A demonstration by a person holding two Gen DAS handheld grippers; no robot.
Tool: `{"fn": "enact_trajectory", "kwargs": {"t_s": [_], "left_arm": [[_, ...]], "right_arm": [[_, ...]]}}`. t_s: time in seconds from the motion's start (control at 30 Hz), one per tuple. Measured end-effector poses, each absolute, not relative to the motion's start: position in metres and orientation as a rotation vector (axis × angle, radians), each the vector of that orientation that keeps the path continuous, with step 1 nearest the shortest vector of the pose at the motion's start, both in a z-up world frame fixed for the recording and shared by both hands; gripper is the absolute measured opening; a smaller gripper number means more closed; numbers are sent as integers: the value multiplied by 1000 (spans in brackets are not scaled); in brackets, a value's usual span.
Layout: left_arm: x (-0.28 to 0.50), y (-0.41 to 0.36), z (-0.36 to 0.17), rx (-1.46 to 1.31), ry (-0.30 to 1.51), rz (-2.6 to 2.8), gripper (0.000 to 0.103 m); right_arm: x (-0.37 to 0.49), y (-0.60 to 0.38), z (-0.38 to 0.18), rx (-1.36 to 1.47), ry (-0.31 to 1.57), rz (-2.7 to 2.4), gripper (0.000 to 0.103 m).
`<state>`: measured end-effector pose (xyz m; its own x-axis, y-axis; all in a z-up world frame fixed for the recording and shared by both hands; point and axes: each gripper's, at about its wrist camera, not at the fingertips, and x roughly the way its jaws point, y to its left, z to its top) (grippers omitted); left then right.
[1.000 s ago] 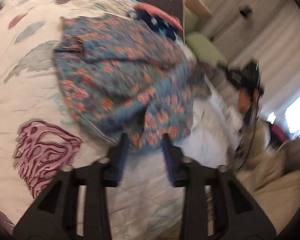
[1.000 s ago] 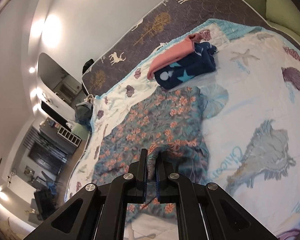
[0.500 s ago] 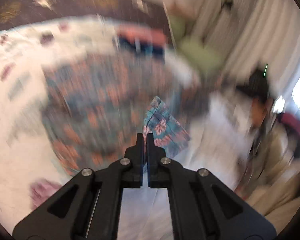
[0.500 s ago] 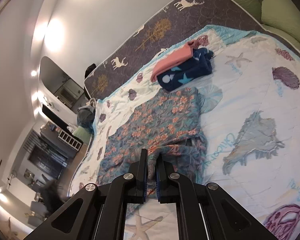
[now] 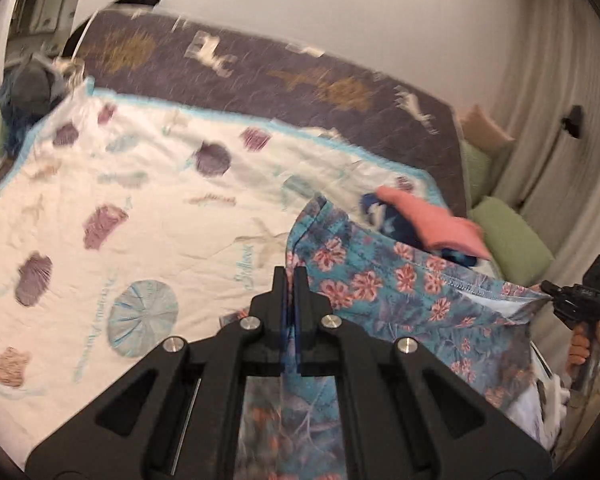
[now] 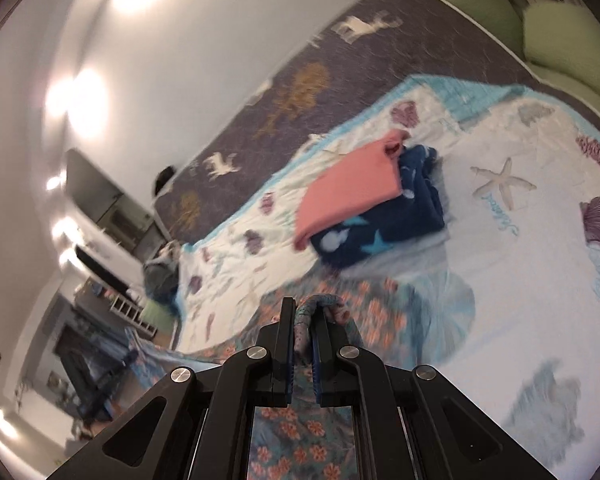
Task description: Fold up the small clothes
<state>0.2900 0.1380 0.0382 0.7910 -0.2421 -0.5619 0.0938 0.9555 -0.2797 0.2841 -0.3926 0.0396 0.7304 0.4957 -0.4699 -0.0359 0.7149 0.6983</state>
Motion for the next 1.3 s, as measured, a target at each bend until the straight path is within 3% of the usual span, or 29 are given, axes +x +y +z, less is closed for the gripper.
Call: {"fn": "enact_trajectory", "kwargs": {"t_s": [0.17,0.23,0.27,0.47,0.67,1.0,1.3], "left_arm": [[348,132,-29,-256,749,-117,3],[360,128,-52,-236,798,-98,3],[364,127,-59,-227,811,-94,3],[369,133,-73,-270,829,-115,4],[366,132,-63,-244,782,-116,4],[362,112,-51,-106,759,-89,4],[366,106,-50,-62,751,-70,4]], "right_arm": [[363,-375,-7,676,846,208,8],[378,-371,-25,652,887,158,17],[382,-370,-31,631,894,134,27],[370,-369,-29,484,844,87,39],[344,-342,-11,260,850,163,39],[363,-267,-49,39,1023,310,39],[423,-310,-32,332,883,42,38]]}}
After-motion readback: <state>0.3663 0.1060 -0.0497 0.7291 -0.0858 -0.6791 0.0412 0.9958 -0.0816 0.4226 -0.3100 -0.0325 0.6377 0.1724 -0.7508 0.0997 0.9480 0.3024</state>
